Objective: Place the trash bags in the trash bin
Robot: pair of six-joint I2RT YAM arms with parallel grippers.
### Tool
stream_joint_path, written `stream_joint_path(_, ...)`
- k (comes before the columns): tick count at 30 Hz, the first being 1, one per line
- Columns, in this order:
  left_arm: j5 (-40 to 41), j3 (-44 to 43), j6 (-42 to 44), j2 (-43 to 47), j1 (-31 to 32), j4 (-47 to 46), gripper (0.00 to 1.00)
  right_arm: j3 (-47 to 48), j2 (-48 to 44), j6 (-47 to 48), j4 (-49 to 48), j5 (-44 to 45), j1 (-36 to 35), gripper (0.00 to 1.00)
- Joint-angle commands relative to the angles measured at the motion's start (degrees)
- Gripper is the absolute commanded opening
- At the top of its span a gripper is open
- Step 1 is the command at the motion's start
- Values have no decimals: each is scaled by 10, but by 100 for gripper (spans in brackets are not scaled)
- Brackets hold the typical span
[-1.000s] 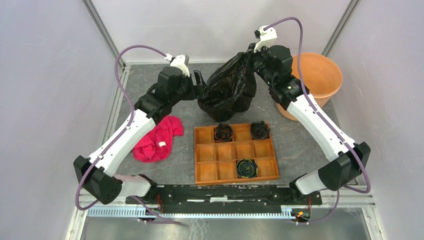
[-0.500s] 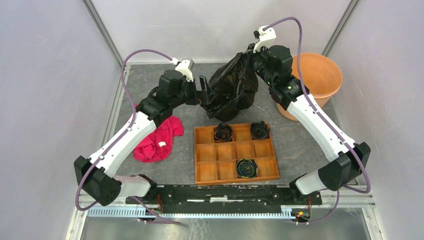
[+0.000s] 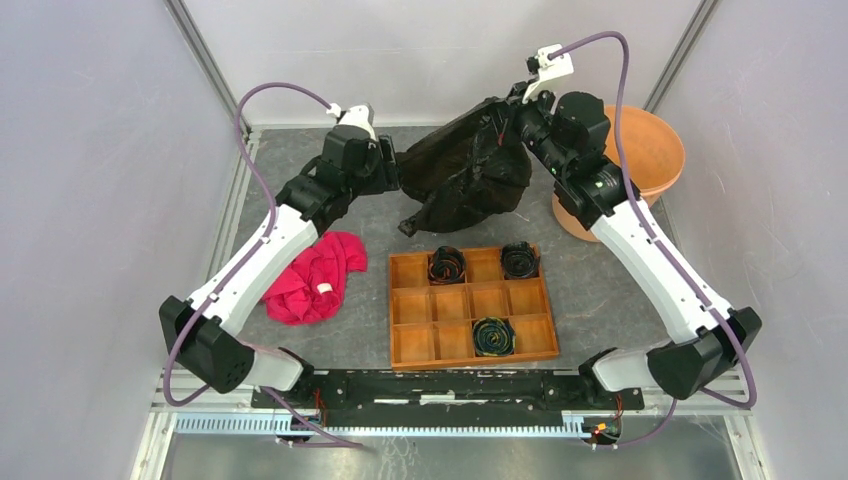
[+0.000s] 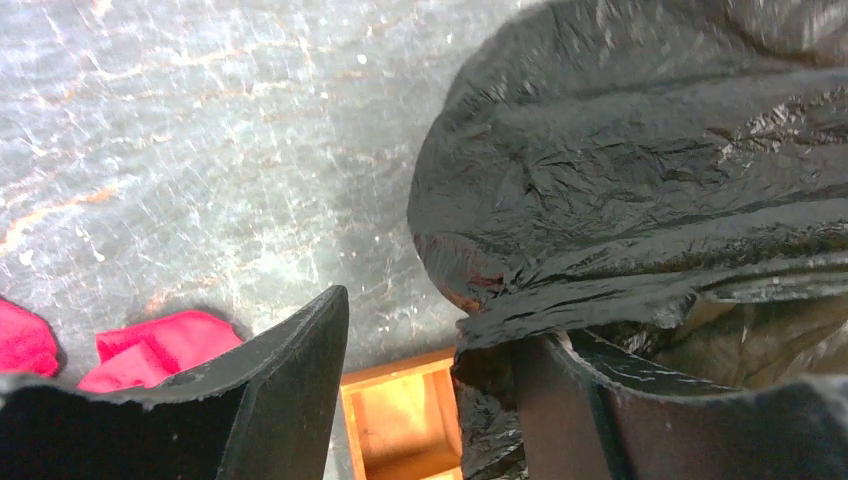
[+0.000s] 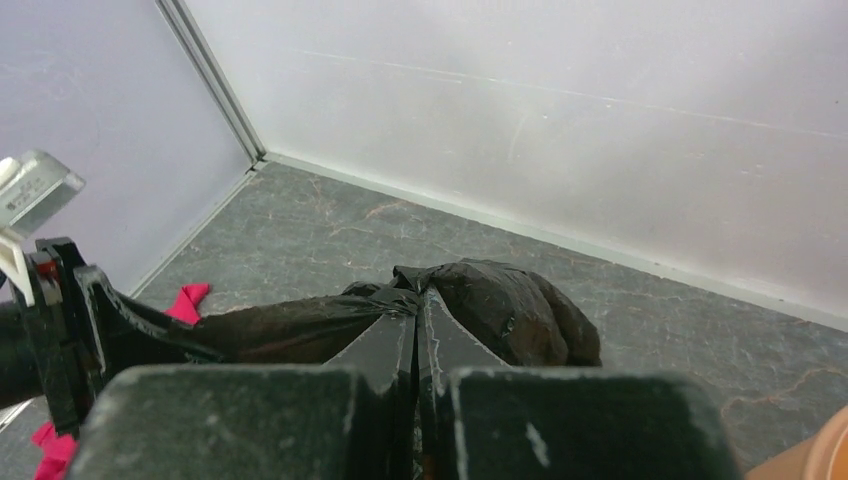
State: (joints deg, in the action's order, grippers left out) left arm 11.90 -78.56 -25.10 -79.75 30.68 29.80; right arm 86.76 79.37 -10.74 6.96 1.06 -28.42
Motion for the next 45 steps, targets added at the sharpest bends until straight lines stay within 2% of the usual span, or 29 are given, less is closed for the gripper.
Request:
stream_joint_path(1,-13,-41,-1,-7,-24,-22,66,16,-31,-5,-28,-9,1,1)
stream_joint_path(8,-114,-37,-37,-38,-65,-39,69,5,-54,-8,-41,-21,0,0)
stream_joint_path(9,-132,-35,-39,-38,-73,-43,64,3,-57,-7,-41,-21,1,1)
stream_joint_path(11,-139,-37,-39,-34,-89,-45,45,-5,-62,-4,-45,-19,0,0)
stream_joint_path(15,-129,-28,-35,3,-114,-69,17,-20,-69,4,-44,-14,0,1)
stream_joint_path(17,-127,-11,-32,34,-116,-96,5,-27,-69,7,-43,-14,1,1)
stream_joint_path(18,-133,2,-31,54,-116,-115,3,-30,-67,8,-41,-14,1,1)
stream_joint_path(22,-151,45,-39,105,-116,-168,2,-33,-53,15,-29,-23,0,1)
stream_joint_path(25,-128,66,-39,133,-116,-178,2,-46,-51,28,-27,-28,0,2)
stream_joint_path(31,-77,96,3,169,-116,-189,2,-69,-48,74,-4,17,1,23)
stream_joint_path(34,-80,106,21,174,-116,-185,2,-34,-21,97,56,34,1,27)
stream_joint_path(35,-81,110,25,176,-116,-185,2,-23,-13,102,74,37,0,32)
stream_joint_path(38,-59,127,43,187,-103,-191,2,0,-2,103,116,30,1,53)
stream_joint_path(42,-8,146,65,200,-94,-187,2,-12,-25,117,137,-10,0,67)
stream_joint_path(45,29,157,69,207,-94,-185,2,-19,-52,130,171,-20,1,72)
